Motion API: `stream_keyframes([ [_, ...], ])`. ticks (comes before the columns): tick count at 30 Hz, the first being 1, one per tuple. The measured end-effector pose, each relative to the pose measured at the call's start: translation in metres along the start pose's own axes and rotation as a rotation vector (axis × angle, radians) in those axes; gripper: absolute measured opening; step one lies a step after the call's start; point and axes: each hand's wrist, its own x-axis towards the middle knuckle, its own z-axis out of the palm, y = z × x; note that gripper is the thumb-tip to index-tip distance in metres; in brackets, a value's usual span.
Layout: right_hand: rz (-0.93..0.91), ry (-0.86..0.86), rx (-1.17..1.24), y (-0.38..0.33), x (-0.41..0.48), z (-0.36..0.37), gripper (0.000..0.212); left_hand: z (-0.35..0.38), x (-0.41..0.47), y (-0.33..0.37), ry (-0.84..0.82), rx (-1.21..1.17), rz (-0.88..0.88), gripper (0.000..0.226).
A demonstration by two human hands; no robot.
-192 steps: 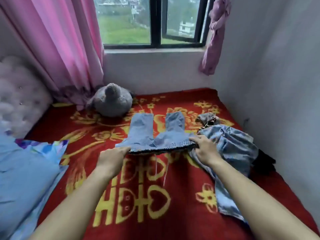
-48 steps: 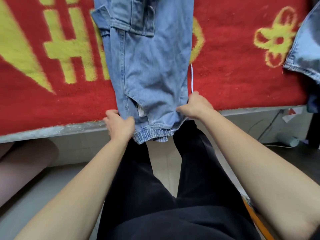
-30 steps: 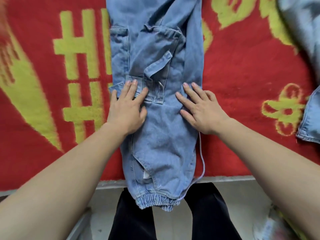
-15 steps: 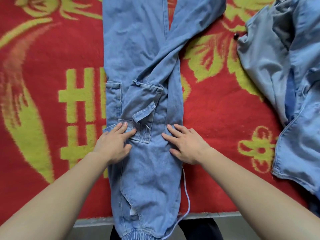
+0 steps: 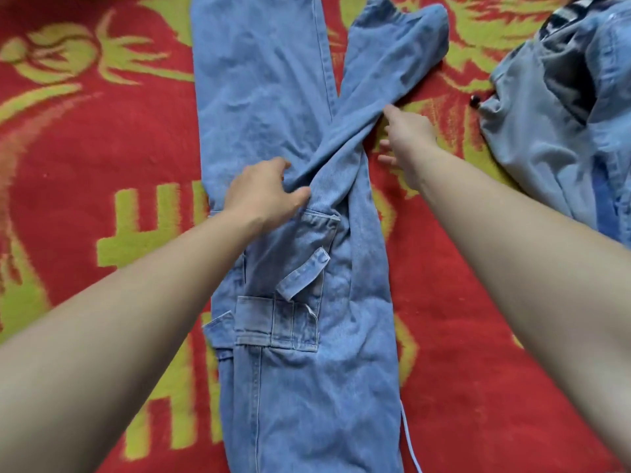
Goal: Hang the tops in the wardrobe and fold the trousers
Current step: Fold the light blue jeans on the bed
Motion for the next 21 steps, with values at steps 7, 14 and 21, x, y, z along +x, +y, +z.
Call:
stream_keyframes([
  [7, -0.305, 0.358, -0.177, -0.027, 0.013, 0.014, 0.02, 0.014, 0.003, 0.004, 0.342, -0.197, 0.09, 0.018],
  [14, -0.335, 0.271, -0.019, -0.077, 0.015, 0.058, 0.009, -0.006, 0.009, -0.003, 0.383, -0.481, -0.003, 0.013],
  [21, -0.92, 0.104, -0.322, -0.116, -0.008, 0.146, 0.023, -0.025, 0.004, -0.058, 0.635, -0.613, -0.137, 0.013],
])
